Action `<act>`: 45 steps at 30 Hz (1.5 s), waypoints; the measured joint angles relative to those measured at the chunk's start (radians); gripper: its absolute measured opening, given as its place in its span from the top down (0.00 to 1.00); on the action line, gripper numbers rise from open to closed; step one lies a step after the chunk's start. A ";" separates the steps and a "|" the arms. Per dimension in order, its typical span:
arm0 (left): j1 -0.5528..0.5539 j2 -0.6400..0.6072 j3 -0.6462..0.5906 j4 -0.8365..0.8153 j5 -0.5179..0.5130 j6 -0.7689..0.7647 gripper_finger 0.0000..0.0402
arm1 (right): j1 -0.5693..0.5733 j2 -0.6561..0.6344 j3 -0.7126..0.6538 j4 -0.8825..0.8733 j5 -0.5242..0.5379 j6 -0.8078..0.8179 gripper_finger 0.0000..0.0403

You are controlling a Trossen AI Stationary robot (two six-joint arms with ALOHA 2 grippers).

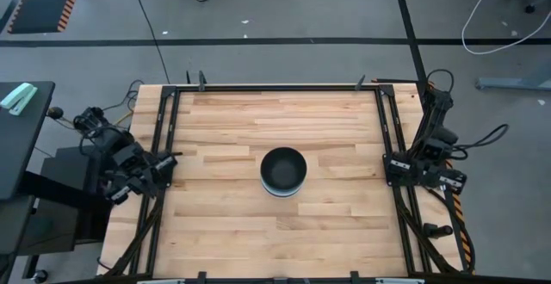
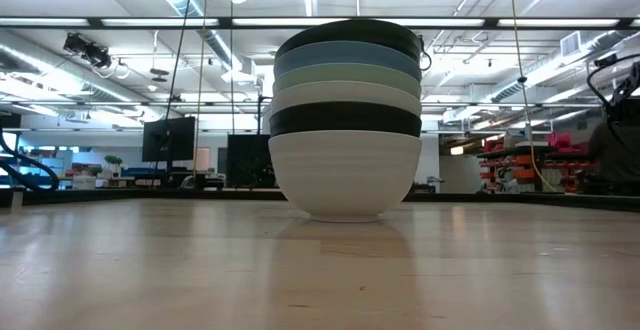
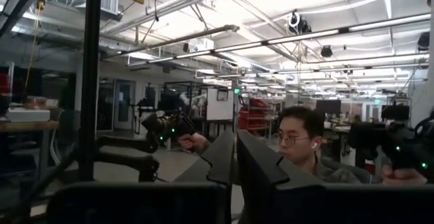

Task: Nest bowls inside each other
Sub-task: Return to Home Position

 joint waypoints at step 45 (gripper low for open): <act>0.000 0.000 -0.297 0.358 0.001 -0.038 0.93 | 0.000 0.000 -0.082 0.097 0.000 0.024 0.96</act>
